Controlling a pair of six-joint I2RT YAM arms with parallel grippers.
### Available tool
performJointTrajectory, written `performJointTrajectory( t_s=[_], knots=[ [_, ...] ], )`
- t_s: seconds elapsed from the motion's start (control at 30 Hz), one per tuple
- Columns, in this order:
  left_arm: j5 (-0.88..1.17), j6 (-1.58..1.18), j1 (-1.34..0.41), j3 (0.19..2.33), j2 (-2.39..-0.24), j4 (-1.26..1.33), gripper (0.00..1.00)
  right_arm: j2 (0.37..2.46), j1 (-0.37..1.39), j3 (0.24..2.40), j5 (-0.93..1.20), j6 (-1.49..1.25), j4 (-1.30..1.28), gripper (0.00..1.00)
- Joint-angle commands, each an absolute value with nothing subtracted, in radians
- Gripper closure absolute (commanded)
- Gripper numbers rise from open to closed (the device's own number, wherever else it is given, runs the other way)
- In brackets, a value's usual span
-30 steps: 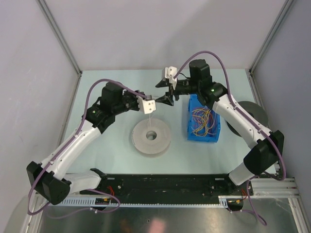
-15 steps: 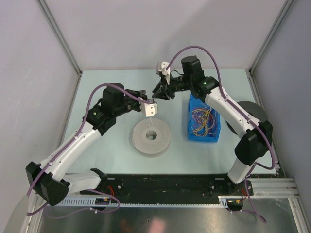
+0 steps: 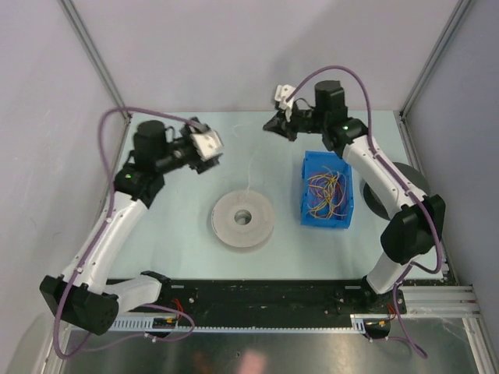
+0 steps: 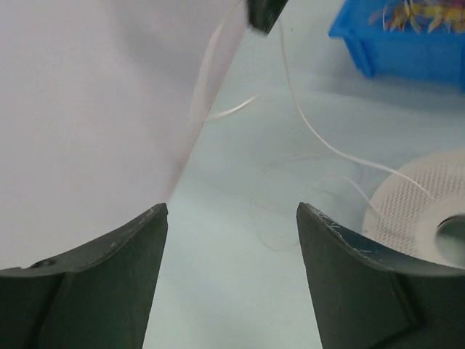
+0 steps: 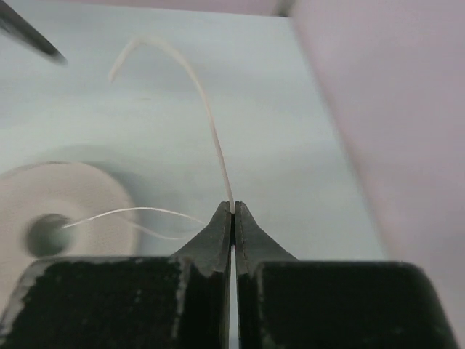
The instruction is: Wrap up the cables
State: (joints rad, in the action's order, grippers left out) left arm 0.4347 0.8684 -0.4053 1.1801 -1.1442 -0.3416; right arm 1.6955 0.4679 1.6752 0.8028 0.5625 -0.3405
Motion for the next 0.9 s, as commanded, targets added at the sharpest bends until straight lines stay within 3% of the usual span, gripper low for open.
performJointTrajectory(
  t_s=[0.0,0.2,0.33,0.53,0.67,0.87],
  knots=[
    [0.803,0.409,-0.222,1.297,-1.106,-0.320,0.25,1.622,0.389,1.682,0.702,0.704,-0.079,1.00],
    [0.825,0.280,-0.179,1.315,-1.140,-0.315,0.28,1.670,0.357,1.812,0.628,0.788,0.036,1.00],
    [0.861,0.213,-0.156,1.339,-1.180,-0.302,0.30,1.607,0.422,1.659,0.678,0.991,-0.088,1.00],
    [1.078,0.178,-0.112,1.322,-1.198,-0.295,0.43,1.507,0.508,1.391,0.690,1.189,-0.124,1.00],
    [1.104,0.144,-0.106,1.275,-1.202,-0.293,0.52,1.489,0.530,1.346,0.686,1.204,-0.073,1.00],
    [1.120,0.046,-0.114,1.239,-1.251,-0.291,0.56,1.473,0.551,1.325,0.705,1.233,-0.062,1.00]
  ],
)
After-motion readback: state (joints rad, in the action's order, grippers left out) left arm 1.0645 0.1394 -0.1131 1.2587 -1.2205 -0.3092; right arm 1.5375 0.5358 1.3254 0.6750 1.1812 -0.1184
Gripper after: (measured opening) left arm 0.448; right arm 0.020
